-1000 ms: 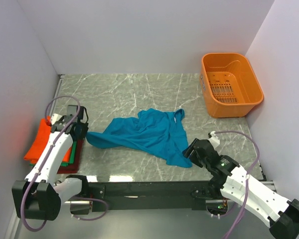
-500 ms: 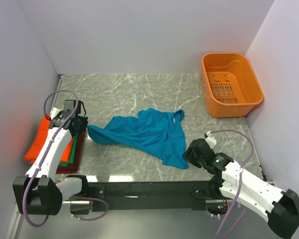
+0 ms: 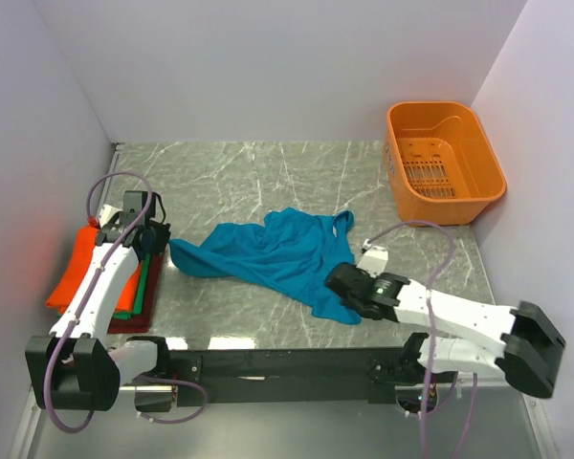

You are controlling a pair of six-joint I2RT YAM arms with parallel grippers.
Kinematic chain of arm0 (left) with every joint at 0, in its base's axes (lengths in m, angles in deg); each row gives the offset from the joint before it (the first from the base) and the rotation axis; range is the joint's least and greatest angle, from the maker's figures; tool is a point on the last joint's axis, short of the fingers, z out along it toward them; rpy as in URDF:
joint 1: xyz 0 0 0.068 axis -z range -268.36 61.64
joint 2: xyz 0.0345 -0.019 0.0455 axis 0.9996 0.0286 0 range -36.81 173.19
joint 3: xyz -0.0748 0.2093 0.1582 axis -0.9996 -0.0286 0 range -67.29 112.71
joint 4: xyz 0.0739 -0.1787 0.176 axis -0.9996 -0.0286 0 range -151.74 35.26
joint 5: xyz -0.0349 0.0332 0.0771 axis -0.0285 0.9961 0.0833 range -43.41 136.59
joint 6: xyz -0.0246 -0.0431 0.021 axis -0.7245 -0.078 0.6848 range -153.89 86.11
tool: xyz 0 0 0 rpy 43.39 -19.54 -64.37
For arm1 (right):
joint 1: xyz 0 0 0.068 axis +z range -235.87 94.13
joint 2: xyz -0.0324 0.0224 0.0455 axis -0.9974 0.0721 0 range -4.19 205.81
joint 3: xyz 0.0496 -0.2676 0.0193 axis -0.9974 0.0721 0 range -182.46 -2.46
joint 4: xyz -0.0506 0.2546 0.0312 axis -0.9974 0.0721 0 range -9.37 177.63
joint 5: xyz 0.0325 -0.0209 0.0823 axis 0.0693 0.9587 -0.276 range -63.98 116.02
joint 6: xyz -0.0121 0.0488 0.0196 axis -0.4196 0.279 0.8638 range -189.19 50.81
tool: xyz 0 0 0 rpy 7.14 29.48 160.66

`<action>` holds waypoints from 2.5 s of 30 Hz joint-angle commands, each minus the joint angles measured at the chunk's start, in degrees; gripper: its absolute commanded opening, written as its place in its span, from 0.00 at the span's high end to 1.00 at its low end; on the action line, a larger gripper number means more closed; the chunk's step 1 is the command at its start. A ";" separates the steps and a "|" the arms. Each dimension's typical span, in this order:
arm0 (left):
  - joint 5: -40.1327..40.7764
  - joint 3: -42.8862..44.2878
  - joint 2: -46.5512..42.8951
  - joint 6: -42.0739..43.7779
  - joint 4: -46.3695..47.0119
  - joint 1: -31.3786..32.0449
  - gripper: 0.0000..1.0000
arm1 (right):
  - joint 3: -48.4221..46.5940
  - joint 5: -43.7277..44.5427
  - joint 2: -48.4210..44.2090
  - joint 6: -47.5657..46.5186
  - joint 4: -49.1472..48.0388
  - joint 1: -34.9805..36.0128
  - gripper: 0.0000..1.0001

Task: Fold and stack the t-shirts
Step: Flatten the tshirt out

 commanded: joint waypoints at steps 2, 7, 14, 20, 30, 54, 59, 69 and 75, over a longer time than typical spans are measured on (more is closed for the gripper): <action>-0.65 0.82 -0.06 1.63 1.72 -0.46 0.99 | -4.23 6.26 6.80 -1.09 3.59 2.10 0.63; -1.00 0.46 0.02 1.80 1.81 -0.55 0.99 | -5.82 5.04 11.29 -4.44 1.66 2.54 0.63; -0.92 0.55 -0.06 1.98 1.81 -0.64 0.99 | -7.40 4.94 16.48 -7.08 -0.10 4.30 0.58; -1.27 0.38 0.38 1.98 1.98 -0.64 0.99 | -8.02 5.03 20.52 -6.82 0.60 5.01 0.52; -1.09 0.29 0.37 2.33 1.90 -0.64 0.99 | -6.17 4.59 18.51 -2.69 0.78 4.39 0.51; -1.18 1.43 -1.03 3.47 0.76 -1.16 0.99 | -1.25 -0.07 13.24 -5.67 -4.49 -2.28 0.78; -1.35 2.31 -1.64 4.18 0.67 -1.34 0.99 | -1.07 -2.43 5.08 -8.92 -5.38 -5.80 0.98; -0.48 10.47 -4.45 7.16 -2.67 -1.78 0.99 | -14.40 -3.76 -20.05 -15.33 -0.19 -13.35 1.00; 2.07 23.63 -6.56 8.22 -8.29 -1.87 0.99 | -29.79 0.36 -23.41 -19.11 0.08 -15.74 1.00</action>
